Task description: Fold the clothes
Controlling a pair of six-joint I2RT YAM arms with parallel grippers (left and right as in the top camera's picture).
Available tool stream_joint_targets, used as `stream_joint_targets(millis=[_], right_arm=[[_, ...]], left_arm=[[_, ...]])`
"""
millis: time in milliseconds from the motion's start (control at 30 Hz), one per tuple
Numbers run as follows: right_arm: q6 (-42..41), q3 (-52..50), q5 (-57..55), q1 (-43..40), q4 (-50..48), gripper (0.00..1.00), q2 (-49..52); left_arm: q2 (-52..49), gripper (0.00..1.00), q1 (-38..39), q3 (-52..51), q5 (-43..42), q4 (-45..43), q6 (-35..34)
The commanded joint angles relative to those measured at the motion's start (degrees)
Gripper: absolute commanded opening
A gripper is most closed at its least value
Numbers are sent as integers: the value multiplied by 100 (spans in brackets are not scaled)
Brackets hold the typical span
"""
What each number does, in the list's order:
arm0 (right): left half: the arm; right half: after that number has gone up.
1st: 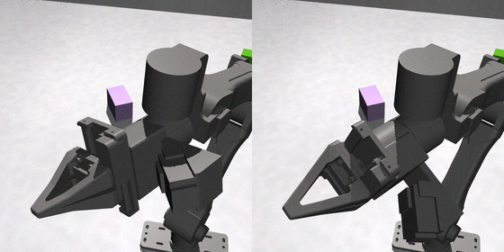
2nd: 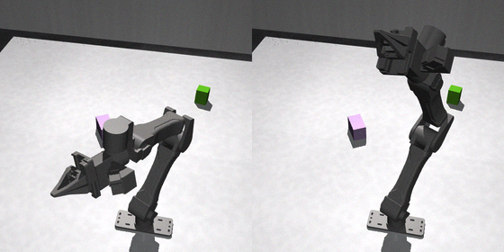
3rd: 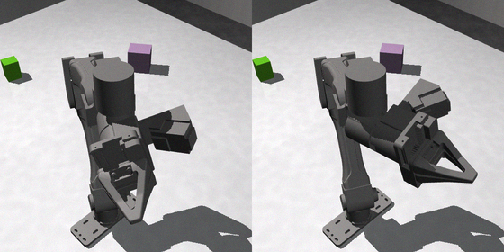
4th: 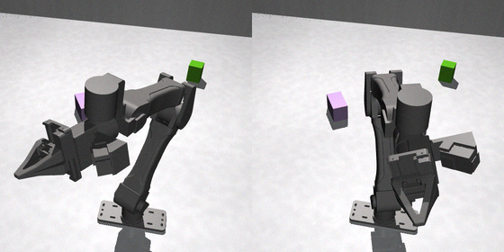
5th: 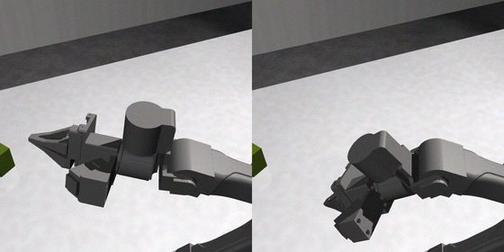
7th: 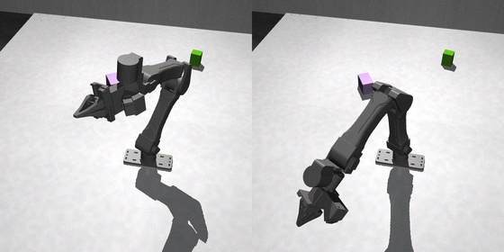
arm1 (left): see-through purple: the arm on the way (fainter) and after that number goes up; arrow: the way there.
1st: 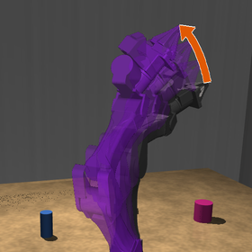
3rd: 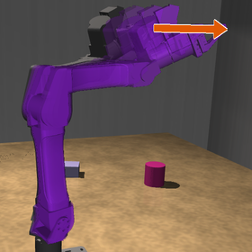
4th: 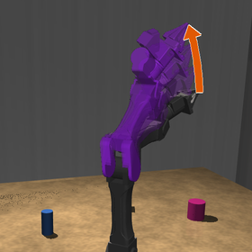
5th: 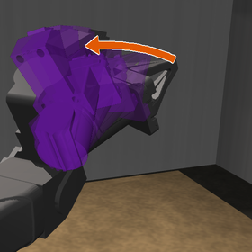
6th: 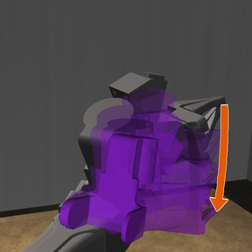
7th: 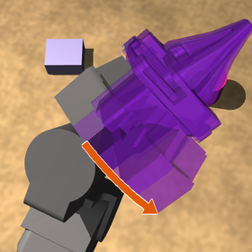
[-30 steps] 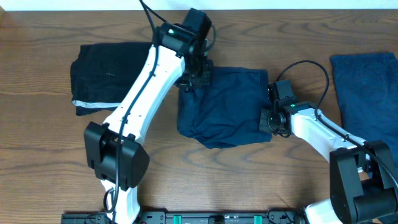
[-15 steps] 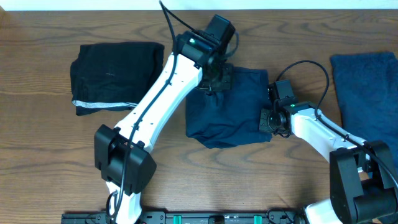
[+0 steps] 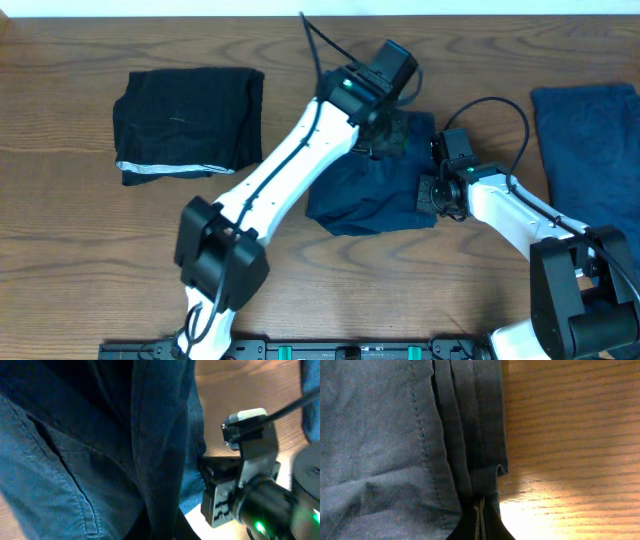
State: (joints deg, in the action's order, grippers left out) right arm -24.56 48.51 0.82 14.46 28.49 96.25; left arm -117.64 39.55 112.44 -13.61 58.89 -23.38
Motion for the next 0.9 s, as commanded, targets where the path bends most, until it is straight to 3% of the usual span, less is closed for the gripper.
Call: stream_joint_targets(millis=[0, 867], right_arm=[[-70, -186, 28, -13, 44, 1, 85], [-70, -186, 28, -13, 44, 1, 85]], left_arm=[[-190, 6, 46, 96, -92, -72, -55], [-636, 6, 203, 92, -94, -560, -354]])
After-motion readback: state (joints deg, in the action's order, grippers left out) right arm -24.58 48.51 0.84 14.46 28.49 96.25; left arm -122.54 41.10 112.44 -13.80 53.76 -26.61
